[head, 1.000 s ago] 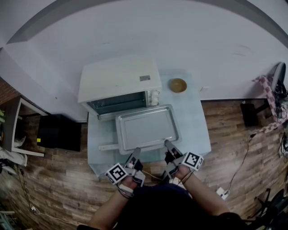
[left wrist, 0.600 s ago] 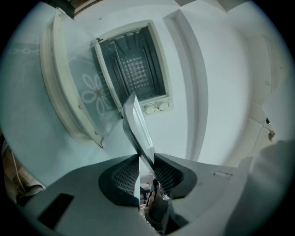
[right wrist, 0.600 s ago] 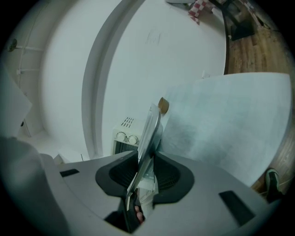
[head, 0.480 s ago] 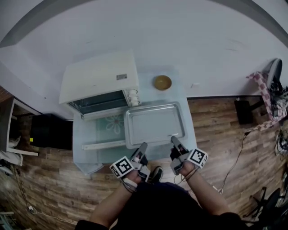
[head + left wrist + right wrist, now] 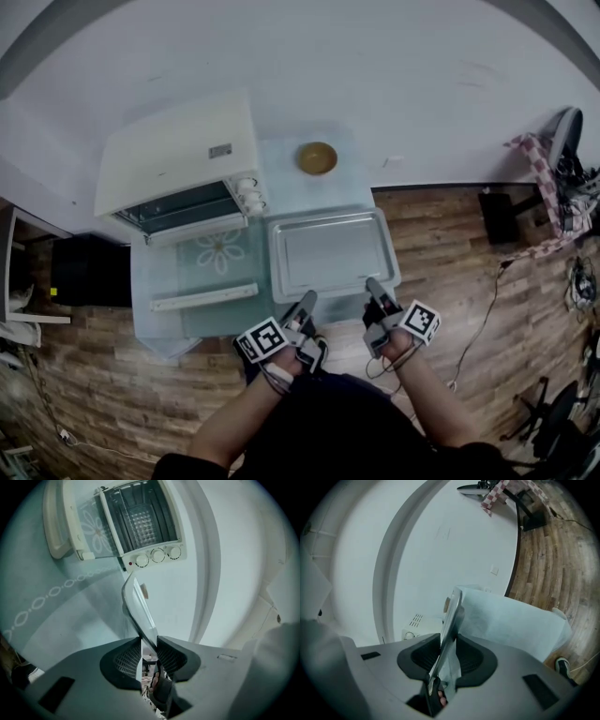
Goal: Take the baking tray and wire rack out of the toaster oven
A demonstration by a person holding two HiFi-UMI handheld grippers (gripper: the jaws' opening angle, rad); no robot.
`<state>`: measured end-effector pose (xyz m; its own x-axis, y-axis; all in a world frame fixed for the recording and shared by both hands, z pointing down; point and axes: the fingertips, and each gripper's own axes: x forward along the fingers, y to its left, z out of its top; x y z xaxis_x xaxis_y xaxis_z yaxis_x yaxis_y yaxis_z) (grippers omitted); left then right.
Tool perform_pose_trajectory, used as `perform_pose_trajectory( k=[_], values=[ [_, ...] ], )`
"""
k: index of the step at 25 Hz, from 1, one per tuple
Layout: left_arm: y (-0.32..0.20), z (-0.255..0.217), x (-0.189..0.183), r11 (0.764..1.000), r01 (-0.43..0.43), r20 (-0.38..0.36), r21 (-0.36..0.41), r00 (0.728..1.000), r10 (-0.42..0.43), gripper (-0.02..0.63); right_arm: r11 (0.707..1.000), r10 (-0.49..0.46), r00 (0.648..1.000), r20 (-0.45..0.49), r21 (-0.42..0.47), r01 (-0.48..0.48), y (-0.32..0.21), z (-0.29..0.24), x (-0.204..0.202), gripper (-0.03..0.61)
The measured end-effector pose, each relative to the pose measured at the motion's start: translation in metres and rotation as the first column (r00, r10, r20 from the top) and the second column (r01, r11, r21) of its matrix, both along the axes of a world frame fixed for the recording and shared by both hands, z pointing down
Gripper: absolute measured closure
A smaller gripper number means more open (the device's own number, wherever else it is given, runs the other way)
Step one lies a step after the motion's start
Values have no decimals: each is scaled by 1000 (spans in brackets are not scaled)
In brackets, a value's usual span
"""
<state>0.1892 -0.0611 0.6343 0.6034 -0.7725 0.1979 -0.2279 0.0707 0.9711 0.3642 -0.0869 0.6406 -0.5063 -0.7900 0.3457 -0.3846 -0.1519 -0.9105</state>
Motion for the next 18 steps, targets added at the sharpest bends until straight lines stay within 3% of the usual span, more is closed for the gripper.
perform_pose_trajectory(
  k=[4,10,18],
  values=[
    [1,10,7,1000,4,-17,-22,1000,-5,511,1000,-6,1000,-4,-30,6,1,12,4,468],
    [-1,24,-3,1000,-6,52,-20,999,7,511,997,-16,1000,0,-72,16,2,30,-3,466],
    [-1,38,-8,998,-2,76,-65,997,6,506,991,-28,1000,-9,-128,27,3,42,-11,462]
  ],
)
